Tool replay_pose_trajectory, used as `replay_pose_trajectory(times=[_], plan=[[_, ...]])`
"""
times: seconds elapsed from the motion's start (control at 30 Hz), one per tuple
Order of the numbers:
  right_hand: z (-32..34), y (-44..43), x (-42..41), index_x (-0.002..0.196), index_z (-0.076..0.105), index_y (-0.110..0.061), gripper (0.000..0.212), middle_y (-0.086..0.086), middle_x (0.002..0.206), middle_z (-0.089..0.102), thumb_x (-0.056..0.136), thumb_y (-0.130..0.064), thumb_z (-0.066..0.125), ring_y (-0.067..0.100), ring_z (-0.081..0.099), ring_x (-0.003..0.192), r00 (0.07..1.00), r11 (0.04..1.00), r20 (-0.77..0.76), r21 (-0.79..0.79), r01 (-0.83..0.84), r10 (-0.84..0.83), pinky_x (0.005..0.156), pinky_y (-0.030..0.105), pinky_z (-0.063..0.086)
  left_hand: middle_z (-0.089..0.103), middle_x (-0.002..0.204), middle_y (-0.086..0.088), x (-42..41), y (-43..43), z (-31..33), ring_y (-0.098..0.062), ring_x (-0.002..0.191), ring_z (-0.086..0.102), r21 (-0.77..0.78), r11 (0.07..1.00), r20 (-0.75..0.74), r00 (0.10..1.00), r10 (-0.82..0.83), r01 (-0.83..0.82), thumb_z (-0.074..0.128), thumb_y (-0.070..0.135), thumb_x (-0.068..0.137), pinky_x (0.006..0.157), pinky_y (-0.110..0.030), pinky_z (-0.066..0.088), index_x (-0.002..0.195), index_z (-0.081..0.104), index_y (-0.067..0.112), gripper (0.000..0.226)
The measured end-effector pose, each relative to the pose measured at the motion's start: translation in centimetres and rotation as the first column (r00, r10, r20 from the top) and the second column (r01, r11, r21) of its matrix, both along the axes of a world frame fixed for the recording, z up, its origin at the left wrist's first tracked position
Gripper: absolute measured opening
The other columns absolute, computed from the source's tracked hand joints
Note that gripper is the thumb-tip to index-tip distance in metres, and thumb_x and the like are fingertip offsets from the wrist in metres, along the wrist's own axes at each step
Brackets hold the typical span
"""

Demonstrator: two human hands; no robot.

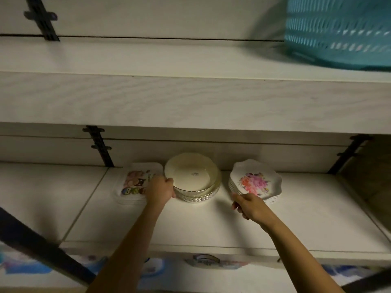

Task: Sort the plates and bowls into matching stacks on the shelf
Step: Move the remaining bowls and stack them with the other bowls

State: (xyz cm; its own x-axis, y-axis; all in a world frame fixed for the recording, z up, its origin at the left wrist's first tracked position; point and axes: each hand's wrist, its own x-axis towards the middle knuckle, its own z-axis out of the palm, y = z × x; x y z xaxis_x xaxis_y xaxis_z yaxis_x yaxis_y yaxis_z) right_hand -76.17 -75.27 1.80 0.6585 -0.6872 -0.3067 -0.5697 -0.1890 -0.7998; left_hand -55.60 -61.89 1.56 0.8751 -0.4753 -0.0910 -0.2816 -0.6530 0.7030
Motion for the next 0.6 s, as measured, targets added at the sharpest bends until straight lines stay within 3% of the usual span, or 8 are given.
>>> replay_pose_trajectory(times=[0.17, 0.23, 0.3, 0.4, 0.47, 0.6], plan=[[0.0, -0.1, -0.9, 0.061, 0.063, -0.014, 0.047, -0.002, 0.056, 0.052, 0.096, -0.037, 0.043, 0.012, 0.044, 0.049, 1.0, 1.0, -0.011, 0.006, 0.017, -0.017, 0.055, 0.023, 0.037, 0.055, 0.049, 0.0, 0.1, -1.3, -1.1, -0.008, 0.048, 0.048, 0.084, 0.996, 0.023, 0.999, -0.029, 0.027, 0.04, 0.019, 0.092, 0.051, -0.023, 0.034, 0.081, 0.07, -0.004, 0.039], [0.0, -0.1, -1.2, 0.06, 0.063, -0.014, 0.048, -0.002, 0.057, 0.052, 0.096, -0.037, 0.042, 0.013, 0.044, 0.05, 0.999, 1.0, -0.024, -0.003, 0.021, -0.022, 0.057, 0.023, 0.037, 0.063, 0.054, -0.005, 0.1, -1.3, -1.7, -0.022, 0.062, 0.062, 0.125, 0.99, 0.021, 0.997, -0.073, 0.069, 0.038, 0.024, 0.094, 0.064, -0.027, 0.046, 0.081, 0.07, -0.004, 0.044], [0.0, -0.1, -1.4, 0.06, 0.062, -0.014, 0.048, -0.002, 0.057, 0.053, 0.096, -0.037, 0.042, 0.013, 0.045, 0.05, 0.999, 1.0, -0.025, -0.005, 0.023, -0.023, 0.057, 0.022, 0.037, 0.072, 0.076, -0.018, 0.1, -1.3, -2.2, -0.032, 0.079, 0.068, 0.137, 0.987, 0.006, 0.996, -0.088, 0.086, 0.038, 0.03, 0.095, 0.077, -0.034, 0.053, 0.084, 0.068, -0.005, 0.047], [-0.2, -0.1, -1.6, 0.06, 0.062, -0.014, 0.047, -0.002, 0.057, 0.053, 0.097, -0.036, 0.042, 0.013, 0.045, 0.05, 0.999, 1.0, -0.023, 0.005, 0.023, -0.023, 0.055, 0.021, 0.038, 0.07, 0.092, -0.021, -0.2, -1.0, -2.7, -0.036, 0.087, 0.066, 0.16, 0.983, 0.019, 0.995, -0.096, 0.092, 0.043, 0.039, 0.093, 0.073, -0.036, 0.051, 0.101, 0.057, -0.003, 0.045], [-0.5, -0.1, -1.7, 0.059, 0.062, -0.015, 0.047, -0.002, 0.056, 0.053, 0.097, -0.036, 0.042, 0.013, 0.045, 0.049, 0.999, 1.0, -0.032, 0.009, 0.019, -0.019, 0.057, 0.023, 0.039, 0.069, 0.092, -0.019, -0.4, -0.7, -2.9, -0.034, 0.084, 0.066, 0.204, 0.973, 0.01, 0.993, -0.116, 0.112, 0.043, 0.043, 0.092, 0.07, -0.034, 0.048, 0.102, 0.055, 0.0, 0.046], [-0.9, -0.1, -1.5, 0.062, 0.061, -0.015, 0.045, -0.001, 0.056, 0.054, 0.097, -0.036, 0.041, 0.013, 0.048, 0.048, 0.998, 1.0, -0.06, 0.009, -0.021, 0.022, 0.063, 0.026, 0.041, 0.064, 0.076, -0.007, -1.2, 0.5, -3.2, -0.014, 0.053, 0.053, 0.26, 0.953, -0.034, 0.987, -0.154, 0.158, 0.035, 0.048, 0.094, 0.06, -0.025, 0.044, 0.088, 0.055, 0.007, 0.046]])
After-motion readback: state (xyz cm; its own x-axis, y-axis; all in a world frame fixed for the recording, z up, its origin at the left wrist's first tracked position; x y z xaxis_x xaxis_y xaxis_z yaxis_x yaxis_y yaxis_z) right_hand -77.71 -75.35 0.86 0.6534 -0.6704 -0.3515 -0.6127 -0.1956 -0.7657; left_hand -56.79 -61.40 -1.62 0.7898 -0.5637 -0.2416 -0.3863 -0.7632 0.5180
